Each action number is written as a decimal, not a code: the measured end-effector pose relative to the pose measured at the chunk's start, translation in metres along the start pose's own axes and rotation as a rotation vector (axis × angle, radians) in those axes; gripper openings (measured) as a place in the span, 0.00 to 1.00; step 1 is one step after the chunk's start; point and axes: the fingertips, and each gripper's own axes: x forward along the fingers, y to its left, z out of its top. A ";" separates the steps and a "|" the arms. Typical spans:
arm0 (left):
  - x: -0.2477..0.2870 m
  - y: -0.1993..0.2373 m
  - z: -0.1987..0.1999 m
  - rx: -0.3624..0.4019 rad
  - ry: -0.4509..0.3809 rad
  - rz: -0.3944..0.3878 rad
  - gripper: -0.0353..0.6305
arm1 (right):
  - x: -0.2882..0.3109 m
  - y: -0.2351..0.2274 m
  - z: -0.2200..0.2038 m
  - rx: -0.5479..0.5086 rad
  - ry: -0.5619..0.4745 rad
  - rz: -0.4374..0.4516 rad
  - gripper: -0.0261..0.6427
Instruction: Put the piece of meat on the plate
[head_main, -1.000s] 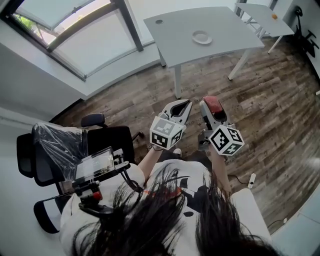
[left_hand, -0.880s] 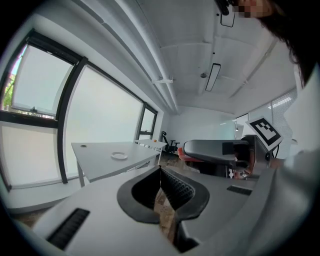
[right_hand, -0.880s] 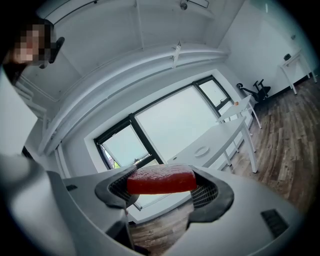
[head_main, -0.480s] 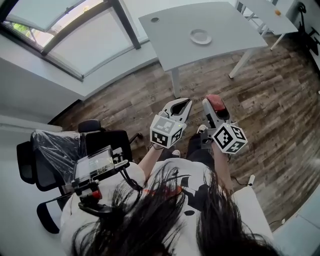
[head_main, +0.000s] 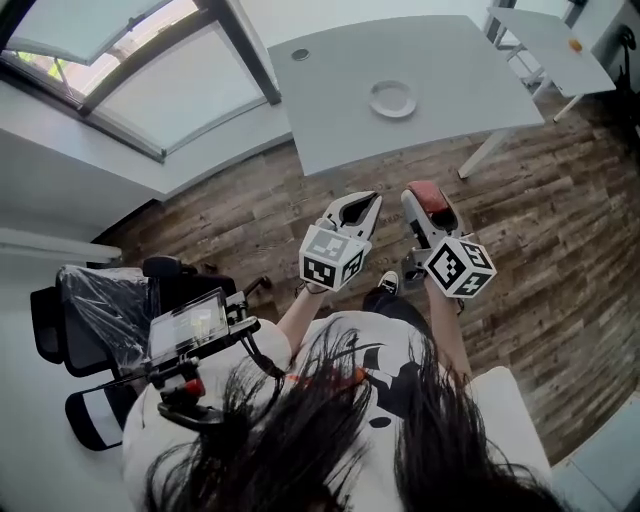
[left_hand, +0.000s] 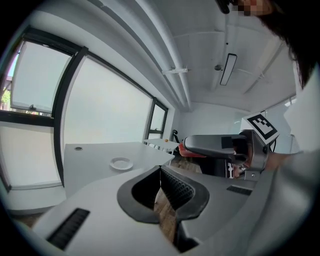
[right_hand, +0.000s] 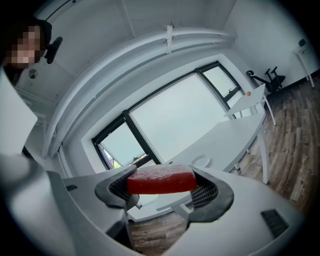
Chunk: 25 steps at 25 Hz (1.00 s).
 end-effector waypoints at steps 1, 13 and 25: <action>0.011 0.002 0.003 -0.001 -0.003 0.008 0.06 | 0.007 -0.008 0.006 -0.003 0.006 0.009 0.52; 0.123 0.011 0.025 -0.010 0.040 0.086 0.06 | 0.073 -0.096 0.049 0.037 0.096 0.076 0.52; 0.170 0.063 0.026 -0.036 0.081 0.113 0.06 | 0.124 -0.135 0.053 0.066 0.142 0.042 0.52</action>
